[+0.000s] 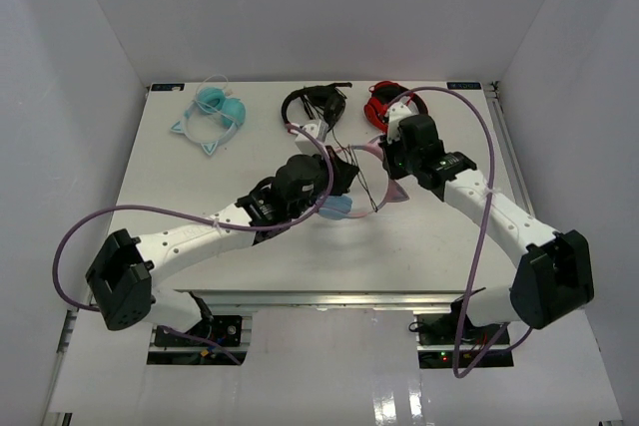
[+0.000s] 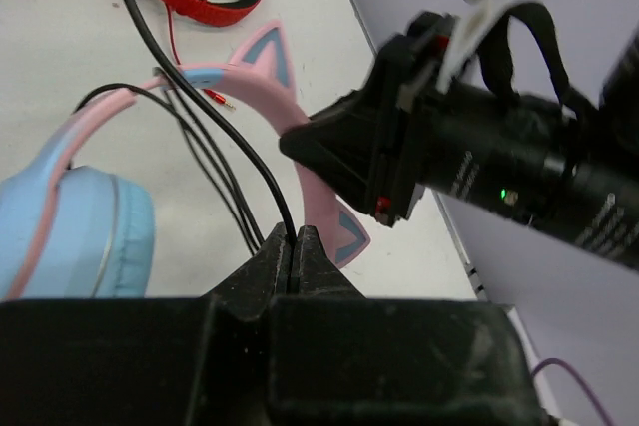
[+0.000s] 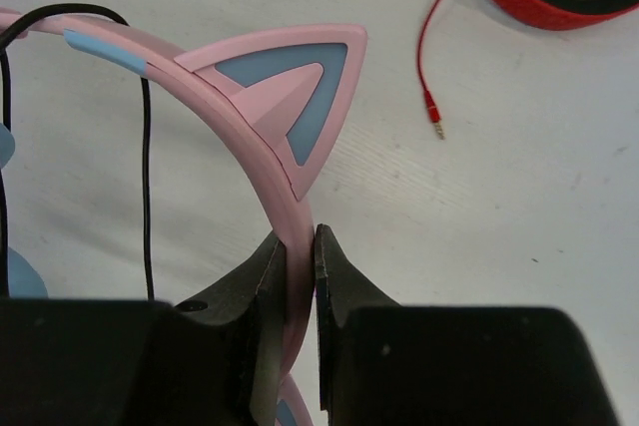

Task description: Wrap the headphones

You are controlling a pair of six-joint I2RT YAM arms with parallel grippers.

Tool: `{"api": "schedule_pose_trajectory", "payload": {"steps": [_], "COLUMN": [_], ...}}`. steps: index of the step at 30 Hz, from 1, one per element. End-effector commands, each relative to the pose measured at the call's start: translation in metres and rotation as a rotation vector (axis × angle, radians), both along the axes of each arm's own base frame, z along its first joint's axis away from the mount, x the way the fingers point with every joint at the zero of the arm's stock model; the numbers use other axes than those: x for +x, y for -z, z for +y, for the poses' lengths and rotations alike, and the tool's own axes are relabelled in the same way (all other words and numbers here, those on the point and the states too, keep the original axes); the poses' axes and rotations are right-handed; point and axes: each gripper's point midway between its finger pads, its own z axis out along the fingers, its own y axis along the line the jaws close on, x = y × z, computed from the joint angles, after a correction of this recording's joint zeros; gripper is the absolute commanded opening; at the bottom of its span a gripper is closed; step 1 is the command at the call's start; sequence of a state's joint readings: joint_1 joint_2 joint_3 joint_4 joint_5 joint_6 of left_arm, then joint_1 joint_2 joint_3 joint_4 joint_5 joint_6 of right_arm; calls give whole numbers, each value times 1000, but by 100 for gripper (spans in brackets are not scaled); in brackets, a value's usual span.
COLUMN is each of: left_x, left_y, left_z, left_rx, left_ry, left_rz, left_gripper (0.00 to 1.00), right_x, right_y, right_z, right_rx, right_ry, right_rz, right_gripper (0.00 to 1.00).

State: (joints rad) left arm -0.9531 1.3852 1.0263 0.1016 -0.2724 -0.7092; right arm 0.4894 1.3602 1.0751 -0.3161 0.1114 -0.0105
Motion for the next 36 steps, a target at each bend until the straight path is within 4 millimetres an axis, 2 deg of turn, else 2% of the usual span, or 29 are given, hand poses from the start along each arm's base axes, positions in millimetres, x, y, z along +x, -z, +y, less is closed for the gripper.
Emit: {"api": "schedule_pose_trajectory", "payload": {"steps": [1, 4, 9, 16, 23, 28, 32, 35, 36], "left_x": [-21, -24, -30, -37, -50, -73, -92, -98, -99], "left_y": [-20, -3, 31, 73, 100, 111, 111, 99, 93], "left_z": [-23, -24, -19, -22, -28, -27, -8, 19, 33], "left_rx": [-39, 23, 79, 257, 364, 349, 338, 348, 360], "left_ry": [155, 183, 168, 204, 263, 289, 277, 236, 213], "left_rz": [-238, -280, -245, -274, -273, -222, -172, -130, -125], "left_gripper": [0, 8, 25, 40, 44, 44, 47, 62, 71], "right_x": [28, 33, 43, 51, 58, 65, 68, 69, 71], "right_y": [-30, -19, 7, 35, 53, 63, 70, 77, 81], "right_z": [32, 37, 35, 33, 28, 25, 30, 38, 40], "right_rx": [245, 264, 259, 243, 202, 190, 195, 206, 205], "right_ry": [16, 13, 42, 54, 72, 79, 56, 25, 22], "right_rz": [11, 57, 123, 188, 206, 221, 242, 270, 278], "right_gripper": [8, 8, 8, 8, 8, 8, 8, 8, 8]}}
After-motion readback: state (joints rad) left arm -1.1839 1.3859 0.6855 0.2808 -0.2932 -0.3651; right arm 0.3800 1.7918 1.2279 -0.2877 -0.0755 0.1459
